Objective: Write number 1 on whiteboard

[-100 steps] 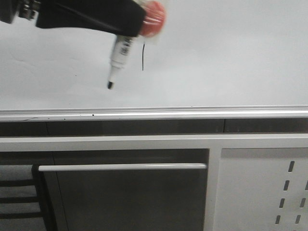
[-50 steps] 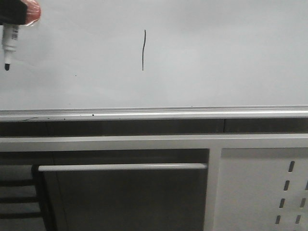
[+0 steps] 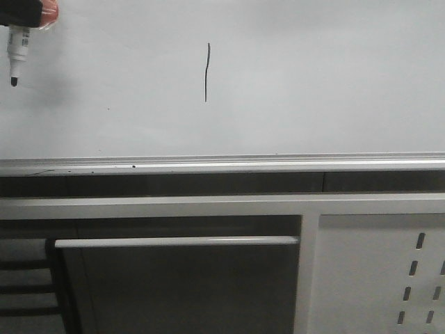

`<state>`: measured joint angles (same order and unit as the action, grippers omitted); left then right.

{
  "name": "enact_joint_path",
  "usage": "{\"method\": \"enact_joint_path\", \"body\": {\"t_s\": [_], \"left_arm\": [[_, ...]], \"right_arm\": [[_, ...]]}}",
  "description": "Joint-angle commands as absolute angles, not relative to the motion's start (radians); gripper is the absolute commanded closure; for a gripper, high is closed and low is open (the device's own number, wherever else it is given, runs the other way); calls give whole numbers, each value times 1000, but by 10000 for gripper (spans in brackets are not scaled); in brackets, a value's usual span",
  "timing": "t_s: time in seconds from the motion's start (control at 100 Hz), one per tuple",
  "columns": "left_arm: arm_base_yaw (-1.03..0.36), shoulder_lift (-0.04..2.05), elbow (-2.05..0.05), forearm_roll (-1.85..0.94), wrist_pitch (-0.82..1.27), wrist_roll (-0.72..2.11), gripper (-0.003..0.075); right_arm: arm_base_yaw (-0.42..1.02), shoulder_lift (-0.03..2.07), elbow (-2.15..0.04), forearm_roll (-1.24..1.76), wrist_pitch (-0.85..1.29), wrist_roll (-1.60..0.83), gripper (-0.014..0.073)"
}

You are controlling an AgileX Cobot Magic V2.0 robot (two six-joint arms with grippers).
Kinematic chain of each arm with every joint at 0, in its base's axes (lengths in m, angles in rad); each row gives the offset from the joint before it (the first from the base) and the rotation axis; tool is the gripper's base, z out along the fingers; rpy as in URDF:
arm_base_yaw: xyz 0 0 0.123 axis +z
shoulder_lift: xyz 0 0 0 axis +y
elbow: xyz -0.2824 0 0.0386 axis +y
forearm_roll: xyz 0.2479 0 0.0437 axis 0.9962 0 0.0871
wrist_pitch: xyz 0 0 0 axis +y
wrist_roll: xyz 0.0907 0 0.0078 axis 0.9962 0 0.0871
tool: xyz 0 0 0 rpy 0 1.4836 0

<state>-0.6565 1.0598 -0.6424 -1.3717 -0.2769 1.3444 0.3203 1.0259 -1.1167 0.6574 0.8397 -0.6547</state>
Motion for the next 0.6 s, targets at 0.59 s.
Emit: {"method": "enact_joint_path", "body": {"t_s": [0.59], "left_arm": [[-656,1197,-679,-924,-471,819,741]], "right_arm": [[315,1007,-1148,695,779,-655,188]]}}
